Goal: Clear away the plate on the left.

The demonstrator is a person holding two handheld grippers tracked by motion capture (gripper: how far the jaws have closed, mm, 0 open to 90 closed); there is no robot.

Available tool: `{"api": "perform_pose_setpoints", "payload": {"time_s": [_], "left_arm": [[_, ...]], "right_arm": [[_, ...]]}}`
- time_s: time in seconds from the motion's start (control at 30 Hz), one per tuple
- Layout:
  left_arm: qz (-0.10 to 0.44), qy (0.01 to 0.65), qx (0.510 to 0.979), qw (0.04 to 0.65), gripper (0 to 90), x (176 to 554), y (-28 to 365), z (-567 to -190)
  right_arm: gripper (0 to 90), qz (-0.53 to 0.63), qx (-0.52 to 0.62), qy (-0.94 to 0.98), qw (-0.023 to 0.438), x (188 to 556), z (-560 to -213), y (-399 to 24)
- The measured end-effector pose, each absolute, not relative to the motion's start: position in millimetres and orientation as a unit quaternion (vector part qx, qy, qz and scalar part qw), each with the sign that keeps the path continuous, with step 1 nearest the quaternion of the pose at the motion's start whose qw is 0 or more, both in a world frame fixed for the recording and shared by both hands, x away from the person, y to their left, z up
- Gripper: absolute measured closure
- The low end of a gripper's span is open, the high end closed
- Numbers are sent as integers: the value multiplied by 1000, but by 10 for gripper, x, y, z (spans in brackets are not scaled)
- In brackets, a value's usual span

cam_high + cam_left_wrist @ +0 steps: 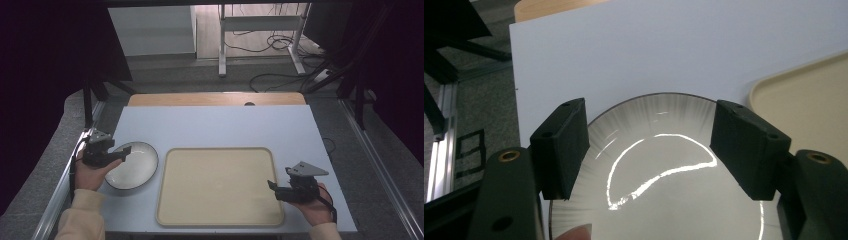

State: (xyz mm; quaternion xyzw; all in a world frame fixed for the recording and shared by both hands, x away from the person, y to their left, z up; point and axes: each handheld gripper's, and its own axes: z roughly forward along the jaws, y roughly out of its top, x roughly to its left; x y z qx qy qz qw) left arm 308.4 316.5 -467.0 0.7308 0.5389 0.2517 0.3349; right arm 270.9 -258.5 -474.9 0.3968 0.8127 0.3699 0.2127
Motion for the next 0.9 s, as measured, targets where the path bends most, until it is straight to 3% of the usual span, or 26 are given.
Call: {"api": "perform_pose_setpoints", "payload": {"time_s": [0.37,0.9], "left_arm": [[252,576,707,323,290,3091,3442,-4845],[193,623,695,303,343,3159,3764,-5129]], "right_arm": [[231,366,394,814,220,2719,-4754,-2601],[230,353,391,822,217,2715,-4801,-2596]]}}
